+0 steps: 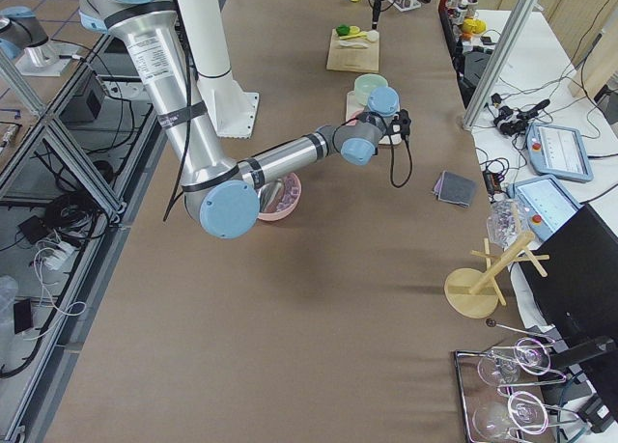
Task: Stack pink bowl on green and place spoon
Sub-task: 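Lift the pink bowl with the right gripper while the left reaches the spoon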
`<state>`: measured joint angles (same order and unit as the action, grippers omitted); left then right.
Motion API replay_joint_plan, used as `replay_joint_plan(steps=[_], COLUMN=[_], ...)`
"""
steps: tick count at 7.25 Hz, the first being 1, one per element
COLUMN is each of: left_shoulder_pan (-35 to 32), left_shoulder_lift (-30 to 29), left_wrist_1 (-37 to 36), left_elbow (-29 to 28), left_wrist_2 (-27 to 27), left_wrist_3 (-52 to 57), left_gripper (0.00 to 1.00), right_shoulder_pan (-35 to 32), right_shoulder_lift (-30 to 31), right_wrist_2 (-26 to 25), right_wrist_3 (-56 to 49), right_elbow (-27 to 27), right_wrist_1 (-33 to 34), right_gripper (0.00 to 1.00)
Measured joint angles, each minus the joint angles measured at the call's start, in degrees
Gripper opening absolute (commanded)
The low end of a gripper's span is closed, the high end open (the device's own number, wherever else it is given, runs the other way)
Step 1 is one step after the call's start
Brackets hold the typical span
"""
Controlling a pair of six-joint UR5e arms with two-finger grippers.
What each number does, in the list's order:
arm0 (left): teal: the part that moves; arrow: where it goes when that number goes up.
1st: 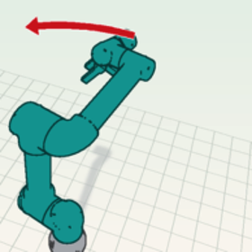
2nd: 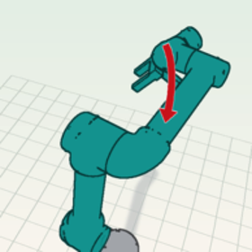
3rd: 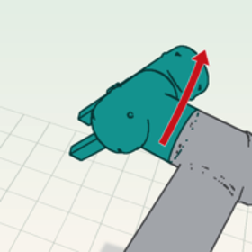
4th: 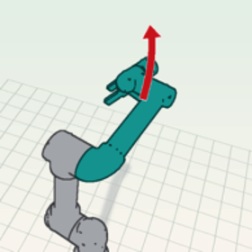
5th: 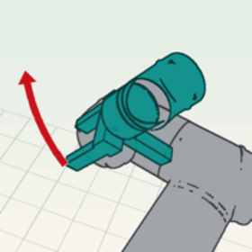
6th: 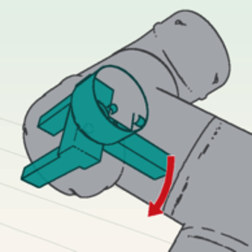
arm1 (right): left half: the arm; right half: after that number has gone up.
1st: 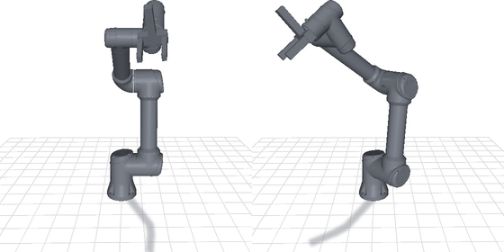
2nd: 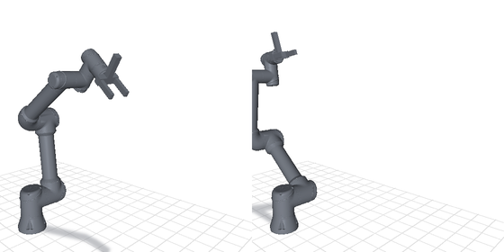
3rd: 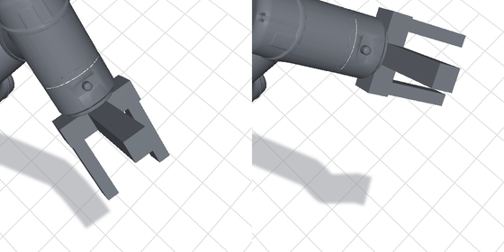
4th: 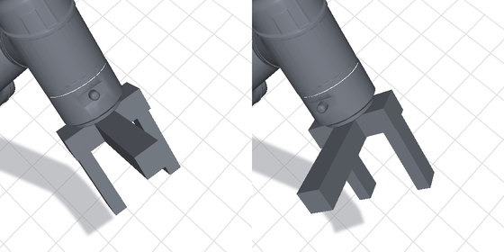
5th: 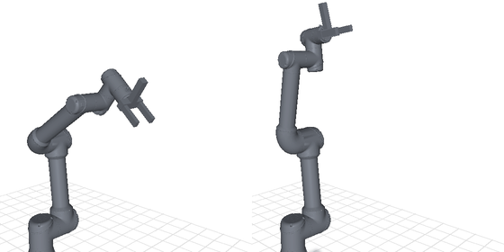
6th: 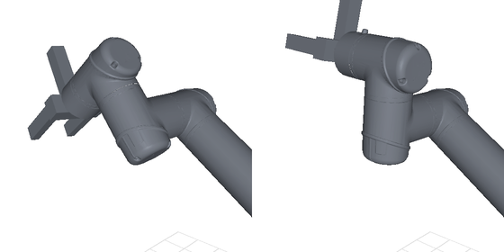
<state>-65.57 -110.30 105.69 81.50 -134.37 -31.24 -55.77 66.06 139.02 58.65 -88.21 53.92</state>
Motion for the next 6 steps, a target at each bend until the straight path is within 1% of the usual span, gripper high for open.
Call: replay_joint_plan(steps=[4,6], left_shoulder_pan=[3.11,5.39], left_shoulder_lift=[0.60,1.46], left_wrist_1=[1.33,2.29], left_elbow=[-1.06,-1.17], left_wrist_2=[0.54,2.66], left_wrist_3=[-7.04,-7.52], left_gripper=[0.86,0.82], right_shoulder_pan=[-0.12,-0.11], right_shoulder_lift=[-1.98,-2.66], right_wrist_2=[-0.08,-0.37], right_wrist_3=[2.75,2.94], right_elbow=[-0.03,0.01], right_wrist_1=[-0.04,0.01], right_gripper=[0.00,0.00])
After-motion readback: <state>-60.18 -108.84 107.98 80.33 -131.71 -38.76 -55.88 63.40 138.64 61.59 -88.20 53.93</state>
